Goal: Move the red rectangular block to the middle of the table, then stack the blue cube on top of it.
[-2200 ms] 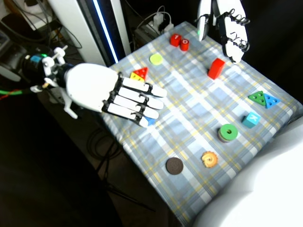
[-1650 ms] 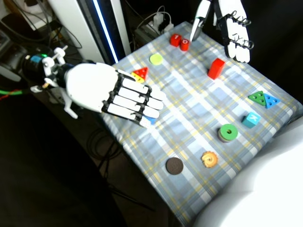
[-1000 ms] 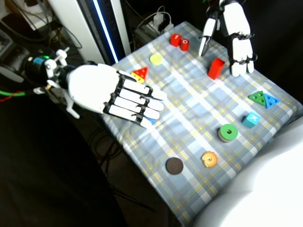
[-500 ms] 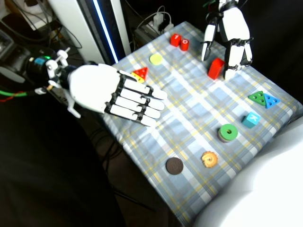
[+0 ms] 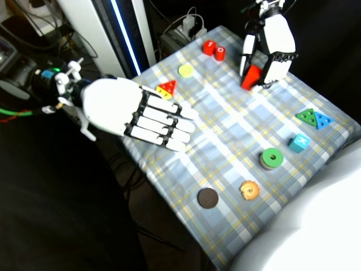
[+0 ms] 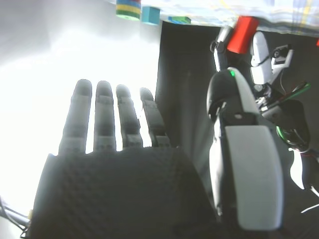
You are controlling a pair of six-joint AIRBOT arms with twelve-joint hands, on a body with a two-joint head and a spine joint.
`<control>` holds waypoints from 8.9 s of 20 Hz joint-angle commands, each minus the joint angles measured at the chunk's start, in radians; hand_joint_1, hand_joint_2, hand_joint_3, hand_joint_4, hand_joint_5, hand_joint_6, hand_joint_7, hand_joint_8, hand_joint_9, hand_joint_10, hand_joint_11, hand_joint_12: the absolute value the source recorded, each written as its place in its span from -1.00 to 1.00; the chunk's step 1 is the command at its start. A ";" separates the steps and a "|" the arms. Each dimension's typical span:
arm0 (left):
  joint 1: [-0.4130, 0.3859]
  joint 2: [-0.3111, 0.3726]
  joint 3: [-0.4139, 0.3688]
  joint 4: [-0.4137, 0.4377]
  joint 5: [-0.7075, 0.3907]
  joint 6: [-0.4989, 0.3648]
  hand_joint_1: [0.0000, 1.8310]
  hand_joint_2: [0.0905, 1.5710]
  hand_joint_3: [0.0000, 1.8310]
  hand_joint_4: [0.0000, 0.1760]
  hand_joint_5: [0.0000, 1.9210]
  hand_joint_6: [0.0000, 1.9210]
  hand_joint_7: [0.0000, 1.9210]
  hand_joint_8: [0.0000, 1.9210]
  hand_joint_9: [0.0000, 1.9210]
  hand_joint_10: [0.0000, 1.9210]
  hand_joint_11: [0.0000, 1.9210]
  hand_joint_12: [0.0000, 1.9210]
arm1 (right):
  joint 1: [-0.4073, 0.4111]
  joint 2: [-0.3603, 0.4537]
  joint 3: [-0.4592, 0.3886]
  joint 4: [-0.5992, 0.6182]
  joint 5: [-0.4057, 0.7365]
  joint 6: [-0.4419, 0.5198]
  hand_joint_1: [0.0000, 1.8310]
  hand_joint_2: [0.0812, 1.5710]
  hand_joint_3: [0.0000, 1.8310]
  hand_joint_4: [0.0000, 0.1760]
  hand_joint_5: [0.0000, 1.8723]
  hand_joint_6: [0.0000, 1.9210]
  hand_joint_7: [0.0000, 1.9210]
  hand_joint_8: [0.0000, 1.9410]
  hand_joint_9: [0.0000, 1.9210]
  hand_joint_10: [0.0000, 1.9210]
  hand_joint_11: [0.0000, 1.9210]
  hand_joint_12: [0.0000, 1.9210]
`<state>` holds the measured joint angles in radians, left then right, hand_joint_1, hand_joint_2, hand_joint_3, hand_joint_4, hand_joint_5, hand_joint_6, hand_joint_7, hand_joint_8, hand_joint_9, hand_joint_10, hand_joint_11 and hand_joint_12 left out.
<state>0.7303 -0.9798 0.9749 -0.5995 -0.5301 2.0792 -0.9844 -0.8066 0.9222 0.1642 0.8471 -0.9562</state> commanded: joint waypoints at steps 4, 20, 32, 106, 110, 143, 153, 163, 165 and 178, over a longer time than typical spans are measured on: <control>-0.064 0.008 -0.034 0.122 -0.143 -0.006 0.21 0.59 -1.00 -1.00 -0.27 0.40 -0.11 0.72 0.04 0.89 0.09 1.00 | 0.005 0.000 0.003 0.003 0.126 0.010 -0.52 0.54 -1.00 -0.55 -1.00 -1.00 -1.00 -1.00 -1.00 -1.00 -1.00 -1.00; -0.265 -0.322 0.291 -0.051 0.224 0.257 0.33 0.54 -1.00 -1.00 -0.23 0.16 -0.14 0.59 -0.04 0.67 -0.09 1.00 | -0.007 -0.003 0.007 0.003 0.130 0.014 -0.56 0.52 -1.00 -1.00 -1.00 -1.00 -1.00 -1.00 -1.00 -1.00 -1.00 -1.00; -0.228 -0.313 0.249 -0.035 0.214 0.267 0.05 0.26 -1.00 0.31 -0.75 -0.97 -0.83 -0.95 -1.00 -0.69 -1.00 -0.07 | -0.011 -0.003 0.007 0.003 0.130 0.020 -0.61 0.52 -1.00 -0.85 -1.00 -1.00 -1.00 -1.00 -1.00 -1.00 -1.00 -1.00; -0.026 0.083 -0.075 0.201 -0.403 -0.230 -0.45 0.77 -1.00 -0.63 -1.00 -1.00 -1.00 -1.00 -1.00 -1.00 -1.00 -1.00 | 0.356 -0.382 0.348 -0.307 -0.114 0.310 0.25 0.63 -1.00 -1.00 -0.20 0.36 -0.38 0.77 -0.40 0.92 -0.44 1.00; -0.024 0.082 -0.074 0.199 -0.403 -0.234 -0.44 0.78 -1.00 -0.65 -1.00 -1.00 -1.00 -1.00 -1.00 -1.00 -1.00 -1.00 | 0.356 -0.393 0.351 -0.316 -0.129 0.310 0.26 0.60 -1.00 -1.00 -0.19 0.26 -0.31 0.69 -0.42 0.54 -0.53 0.94; 0.001 0.100 -0.087 0.168 -0.438 -0.238 -0.48 0.76 -1.00 -0.17 -1.00 -1.00 -1.00 -1.00 -1.00 -1.00 -1.00 -1.00 | 0.355 -0.274 0.267 -0.423 -0.112 0.388 -0.14 0.27 -1.00 -0.42 -1.00 -1.00 -1.00 -1.00 -1.00 -1.00 -1.00 -0.16; 0.083 0.213 -0.132 0.041 -0.624 -0.238 -0.47 0.92 -0.99 0.25 -1.00 -1.00 -1.00 -1.00 -1.00 -1.00 -1.00 -1.00 | 0.355 -0.271 0.209 -0.796 -0.115 0.602 -0.21 0.33 -1.00 -0.96 -1.00 -1.00 -0.91 -1.00 -0.87 -0.98 -1.00 -0.36; 0.085 0.223 -0.156 0.069 -0.672 -0.238 -0.47 0.92 -1.00 0.46 -1.00 -1.00 -1.00 -1.00 -1.00 -1.00 -1.00 -1.00 | 0.407 -0.414 0.225 -1.032 -0.221 0.649 -0.19 0.40 -1.00 -1.00 -0.86 -1.00 -0.81 -0.99 -0.69 -0.96 -1.00 0.23; 0.083 0.223 -0.158 0.077 -0.674 -0.238 -0.47 0.92 -1.00 0.71 -1.00 -1.00 -1.00 -1.00 -1.00 -1.00 -1.00 -1.00 | 0.425 -0.452 0.236 -1.059 -0.235 0.649 -0.23 0.45 -0.99 -1.00 -0.91 -1.00 -0.87 -1.00 -0.74 -0.98 -1.00 0.11; 0.084 0.223 -0.159 0.091 -0.686 -0.260 -0.44 0.91 -1.00 0.28 -1.00 -1.00 -1.00 -1.00 -1.00 -1.00 -1.00 -1.00 | 0.438 -0.550 0.283 -1.090 -0.315 0.628 -0.22 0.56 -1.00 -1.00 -0.72 -0.99 -0.57 -0.98 -0.83 -0.16 -1.00 0.34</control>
<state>0.8215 -0.7620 0.8173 -0.5400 -1.0916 1.8267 -0.5579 -1.3540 1.2072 -0.9573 0.4526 -0.3264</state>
